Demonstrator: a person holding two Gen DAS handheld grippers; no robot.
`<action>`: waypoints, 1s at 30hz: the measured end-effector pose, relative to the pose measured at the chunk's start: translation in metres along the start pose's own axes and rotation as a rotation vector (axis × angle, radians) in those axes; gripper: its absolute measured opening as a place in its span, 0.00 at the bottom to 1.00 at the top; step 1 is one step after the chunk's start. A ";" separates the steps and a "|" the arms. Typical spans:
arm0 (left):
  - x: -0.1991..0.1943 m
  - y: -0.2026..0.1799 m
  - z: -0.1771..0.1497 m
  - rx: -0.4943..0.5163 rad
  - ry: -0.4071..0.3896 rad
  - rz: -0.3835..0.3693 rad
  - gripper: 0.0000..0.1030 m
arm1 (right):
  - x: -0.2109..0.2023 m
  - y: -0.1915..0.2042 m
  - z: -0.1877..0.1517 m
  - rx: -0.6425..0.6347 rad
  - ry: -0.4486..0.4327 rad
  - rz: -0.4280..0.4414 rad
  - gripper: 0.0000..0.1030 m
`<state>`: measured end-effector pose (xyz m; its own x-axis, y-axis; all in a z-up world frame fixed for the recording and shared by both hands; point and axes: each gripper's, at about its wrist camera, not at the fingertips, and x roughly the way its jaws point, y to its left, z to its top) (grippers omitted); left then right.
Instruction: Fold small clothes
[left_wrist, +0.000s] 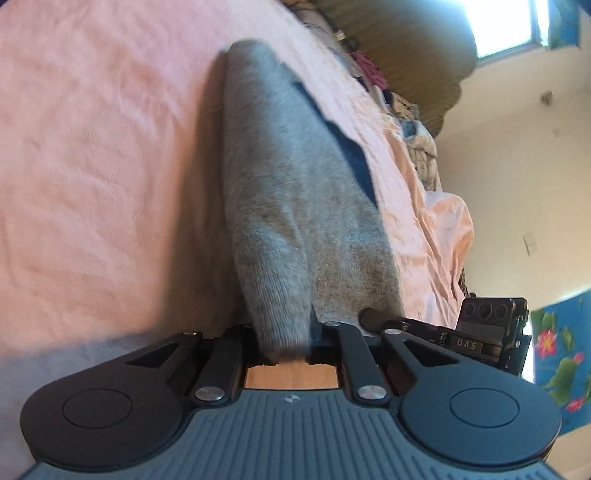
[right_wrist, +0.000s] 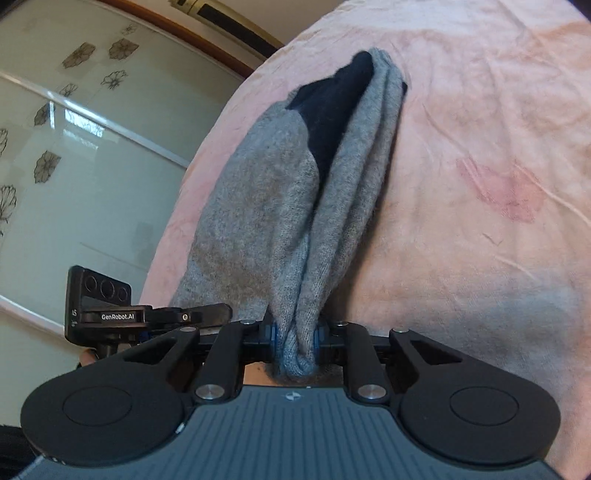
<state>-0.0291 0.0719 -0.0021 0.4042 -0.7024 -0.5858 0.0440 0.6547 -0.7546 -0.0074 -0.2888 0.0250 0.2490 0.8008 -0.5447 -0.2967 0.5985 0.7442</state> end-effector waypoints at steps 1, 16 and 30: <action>-0.003 -0.001 -0.003 0.021 0.010 -0.003 0.10 | -0.006 0.001 -0.004 -0.005 0.002 0.006 0.22; 0.004 -0.108 -0.021 0.643 -0.273 0.355 0.46 | -0.015 0.046 0.073 -0.099 -0.279 -0.116 0.66; 0.040 -0.091 -0.033 0.653 -0.250 0.349 0.59 | 0.072 0.069 0.101 -0.259 -0.152 -0.456 0.75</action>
<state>-0.0472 -0.0248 0.0333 0.6836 -0.3927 -0.6152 0.3737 0.9124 -0.1671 0.0835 -0.1922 0.0763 0.5304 0.4575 -0.7137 -0.3398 0.8860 0.3153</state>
